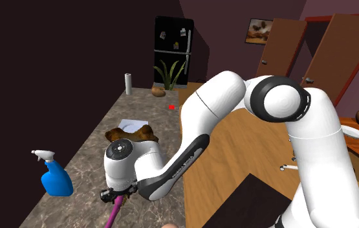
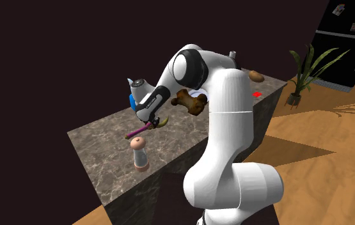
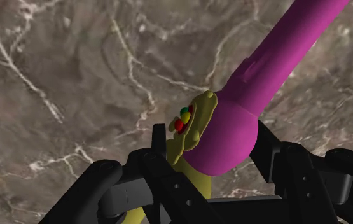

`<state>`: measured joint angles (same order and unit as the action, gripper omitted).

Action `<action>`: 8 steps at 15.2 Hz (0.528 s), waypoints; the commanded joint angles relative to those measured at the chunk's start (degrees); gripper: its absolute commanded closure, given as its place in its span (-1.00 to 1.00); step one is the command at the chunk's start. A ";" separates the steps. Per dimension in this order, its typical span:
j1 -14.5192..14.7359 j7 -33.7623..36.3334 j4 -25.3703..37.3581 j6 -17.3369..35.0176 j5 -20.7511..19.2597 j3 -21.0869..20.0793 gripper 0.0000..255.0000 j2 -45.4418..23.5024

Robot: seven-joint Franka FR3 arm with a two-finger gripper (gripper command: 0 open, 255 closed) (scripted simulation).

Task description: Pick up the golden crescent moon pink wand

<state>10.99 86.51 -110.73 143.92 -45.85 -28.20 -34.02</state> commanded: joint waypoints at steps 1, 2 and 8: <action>-0.27 -0.42 -0.16 -0.37 0.51 -0.39 1.00 0.55; -0.56 -0.86 -0.27 -0.77 1.05 -0.78 1.00 1.12; -2.24 -3.53 -0.69 -3.21 4.32 -3.09 1.00 4.47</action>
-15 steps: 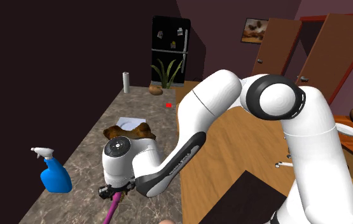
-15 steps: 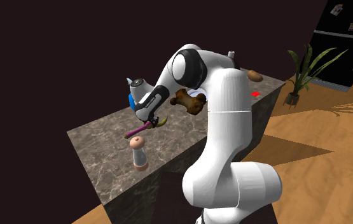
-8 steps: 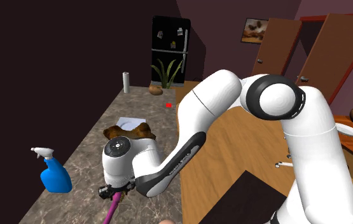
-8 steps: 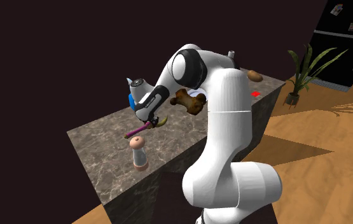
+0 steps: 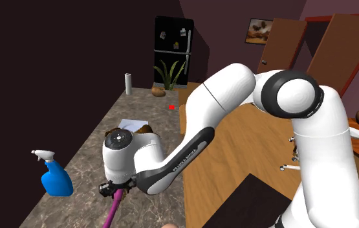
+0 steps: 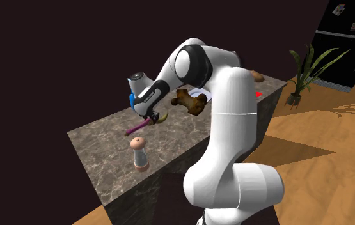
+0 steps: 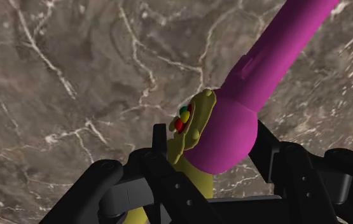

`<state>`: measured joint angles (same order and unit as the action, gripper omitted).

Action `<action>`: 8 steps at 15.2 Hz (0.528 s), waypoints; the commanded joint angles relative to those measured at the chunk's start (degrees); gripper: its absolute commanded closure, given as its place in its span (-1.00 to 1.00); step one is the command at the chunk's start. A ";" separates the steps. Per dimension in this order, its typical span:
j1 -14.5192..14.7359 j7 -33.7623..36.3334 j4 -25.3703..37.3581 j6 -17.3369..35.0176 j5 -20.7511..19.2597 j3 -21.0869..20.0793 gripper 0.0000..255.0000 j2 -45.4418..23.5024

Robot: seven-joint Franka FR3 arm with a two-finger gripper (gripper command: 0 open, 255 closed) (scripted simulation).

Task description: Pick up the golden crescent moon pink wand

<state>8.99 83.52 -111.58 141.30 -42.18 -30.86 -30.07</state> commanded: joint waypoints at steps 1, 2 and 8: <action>-0.52 -0.99 0.13 -1.01 1.21 -0.81 1.00 1.06; -0.78 -1.44 0.12 -1.44 1.77 -1.18 1.00 1.60; -2.09 -3.75 0.25 -3.71 4.64 -2.98 1.00 4.29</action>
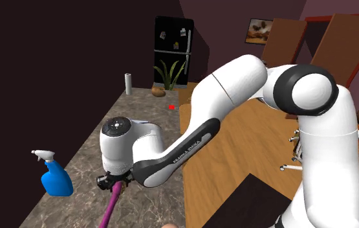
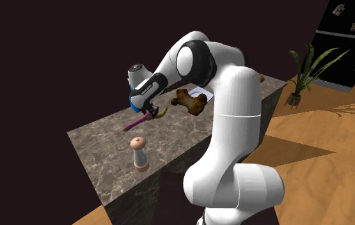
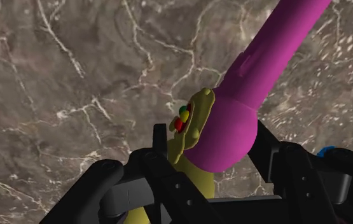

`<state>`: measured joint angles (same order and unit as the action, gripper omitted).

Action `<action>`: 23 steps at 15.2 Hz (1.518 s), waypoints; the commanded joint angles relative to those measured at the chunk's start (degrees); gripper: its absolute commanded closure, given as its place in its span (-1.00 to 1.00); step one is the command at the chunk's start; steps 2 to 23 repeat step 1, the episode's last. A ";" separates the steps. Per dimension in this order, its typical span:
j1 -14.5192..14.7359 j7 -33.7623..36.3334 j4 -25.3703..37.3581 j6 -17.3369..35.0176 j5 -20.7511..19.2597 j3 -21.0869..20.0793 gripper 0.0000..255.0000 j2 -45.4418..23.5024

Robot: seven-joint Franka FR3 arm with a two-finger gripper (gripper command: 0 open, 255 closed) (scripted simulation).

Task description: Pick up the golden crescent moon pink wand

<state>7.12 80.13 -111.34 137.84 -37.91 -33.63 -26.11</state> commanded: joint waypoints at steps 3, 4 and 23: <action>-0.22 -0.36 0.01 -0.26 0.37 -0.20 1.00 0.33; -0.22 -0.36 0.01 -0.26 0.37 -0.20 1.00 0.33; -0.22 -0.36 0.01 -0.26 0.37 -0.20 1.00 0.33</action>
